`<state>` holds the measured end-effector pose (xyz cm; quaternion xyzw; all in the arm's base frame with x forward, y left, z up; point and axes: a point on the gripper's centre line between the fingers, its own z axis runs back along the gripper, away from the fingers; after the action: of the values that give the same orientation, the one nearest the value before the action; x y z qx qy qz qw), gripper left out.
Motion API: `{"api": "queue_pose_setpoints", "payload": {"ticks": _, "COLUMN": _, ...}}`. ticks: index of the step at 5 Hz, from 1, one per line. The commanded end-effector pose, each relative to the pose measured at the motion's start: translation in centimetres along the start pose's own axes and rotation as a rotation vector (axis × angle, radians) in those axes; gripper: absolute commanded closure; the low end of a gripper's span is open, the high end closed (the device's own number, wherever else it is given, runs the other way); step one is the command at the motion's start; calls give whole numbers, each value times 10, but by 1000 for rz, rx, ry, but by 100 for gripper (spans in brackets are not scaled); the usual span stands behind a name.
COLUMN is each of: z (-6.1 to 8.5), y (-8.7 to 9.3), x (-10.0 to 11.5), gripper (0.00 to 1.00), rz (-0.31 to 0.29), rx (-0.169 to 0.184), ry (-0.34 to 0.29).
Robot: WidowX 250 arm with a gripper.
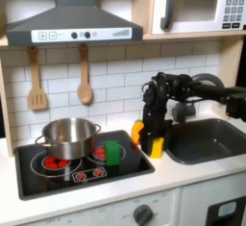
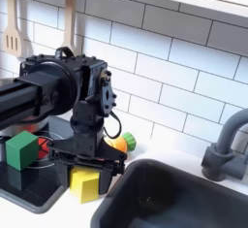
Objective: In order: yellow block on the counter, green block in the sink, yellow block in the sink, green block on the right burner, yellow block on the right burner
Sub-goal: 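Put the yellow block on the counter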
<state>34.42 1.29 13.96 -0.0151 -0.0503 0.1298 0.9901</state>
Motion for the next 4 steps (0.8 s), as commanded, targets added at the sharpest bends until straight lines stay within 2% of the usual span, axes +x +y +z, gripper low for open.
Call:
{"api": "queue_pose_setpoints", "payload": {"ticks": 1, "z": 7, "y": -1, "x": 0, "gripper": 0, "rz": 31, "rx": -26, "ry": -24}}
{"api": "queue_pose_setpoints", "payload": {"ticks": 3, "z": 17, "y": 0, "x": -2, "gripper": 0, "rz": 26, "rx": -39, "ry": -22}}
{"api": "queue_pose_setpoints", "payload": {"ticks": 4, "z": 21, "y": -2, "x": -4, "gripper": 0, "rz": 24, "rx": -45, "ry": 0}}
